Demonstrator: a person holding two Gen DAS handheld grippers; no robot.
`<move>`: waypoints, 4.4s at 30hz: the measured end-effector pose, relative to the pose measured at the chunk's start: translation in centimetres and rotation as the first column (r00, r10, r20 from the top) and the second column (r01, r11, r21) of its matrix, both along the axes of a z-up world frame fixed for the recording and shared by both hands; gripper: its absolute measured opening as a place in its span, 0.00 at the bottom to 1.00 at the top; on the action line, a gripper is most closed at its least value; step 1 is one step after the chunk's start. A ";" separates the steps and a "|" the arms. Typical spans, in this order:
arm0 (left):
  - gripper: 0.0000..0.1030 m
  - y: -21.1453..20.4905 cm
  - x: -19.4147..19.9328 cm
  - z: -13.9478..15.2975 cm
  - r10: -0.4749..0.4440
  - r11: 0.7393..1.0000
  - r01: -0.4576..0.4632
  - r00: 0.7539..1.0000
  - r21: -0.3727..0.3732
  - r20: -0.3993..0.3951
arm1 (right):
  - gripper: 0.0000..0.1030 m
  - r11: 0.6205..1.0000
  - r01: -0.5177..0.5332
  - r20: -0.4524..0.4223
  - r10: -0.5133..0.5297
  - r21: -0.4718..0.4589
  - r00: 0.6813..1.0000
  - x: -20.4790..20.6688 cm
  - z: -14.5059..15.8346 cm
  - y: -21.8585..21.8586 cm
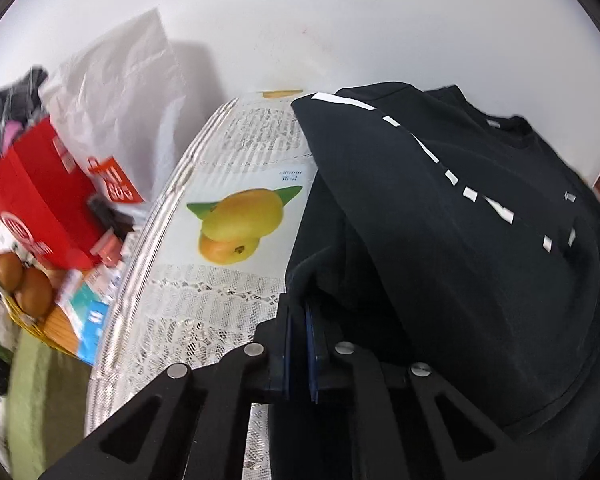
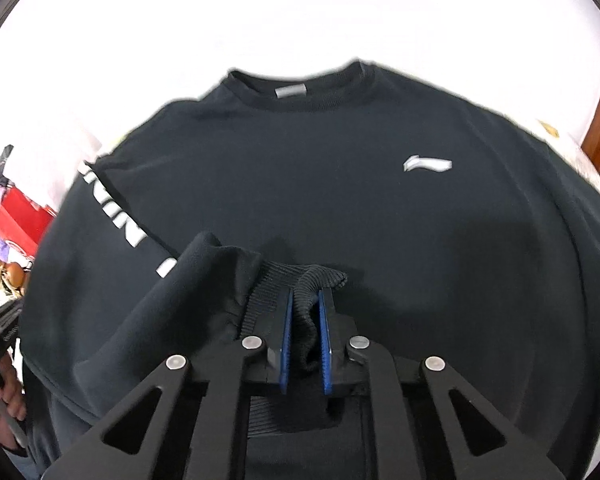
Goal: Fold small clothes
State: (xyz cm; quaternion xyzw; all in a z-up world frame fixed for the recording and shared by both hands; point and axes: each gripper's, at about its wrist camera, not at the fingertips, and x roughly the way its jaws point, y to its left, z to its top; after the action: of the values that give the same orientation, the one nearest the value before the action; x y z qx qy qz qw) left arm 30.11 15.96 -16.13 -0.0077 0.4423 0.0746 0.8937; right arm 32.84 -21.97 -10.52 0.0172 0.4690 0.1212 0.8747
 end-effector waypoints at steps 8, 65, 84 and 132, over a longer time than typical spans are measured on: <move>0.06 0.8 -0.3 0.1 0.016 1.000 -0.016 1.000 -0.018 -0.013 | 0.11 0.986 0.167 0.177 -0.169 0.028 0.970 0.5 6.3 -7.8; 0.64 -5.4 -8.9 0.0 -0.047 0.996 0.041 0.996 -0.083 -0.079 | 0.62 0.880 0.440 0.102 -0.429 -0.180 0.898 -17.5 -1.8 -32.3; 0.73 -6.1 -8.2 -0.6 -0.058 0.997 0.055 0.997 -0.054 -0.059 | 0.08 0.851 0.455 0.112 -0.441 -0.263 0.890 -12.7 -3.3 -32.1; 0.74 3.1 -12.6 1.0 -0.077 0.984 0.078 0.997 -0.158 0.007 | 0.13 0.962 -0.254 0.067 0.248 0.105 0.967 -2.3 5.2 17.7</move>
State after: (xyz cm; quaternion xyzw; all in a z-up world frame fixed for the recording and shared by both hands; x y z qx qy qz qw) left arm 17.48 19.11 -15.09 -0.0613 0.4464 0.0044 0.8927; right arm 30.55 -4.27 -5.34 0.0036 0.4364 0.2575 0.8621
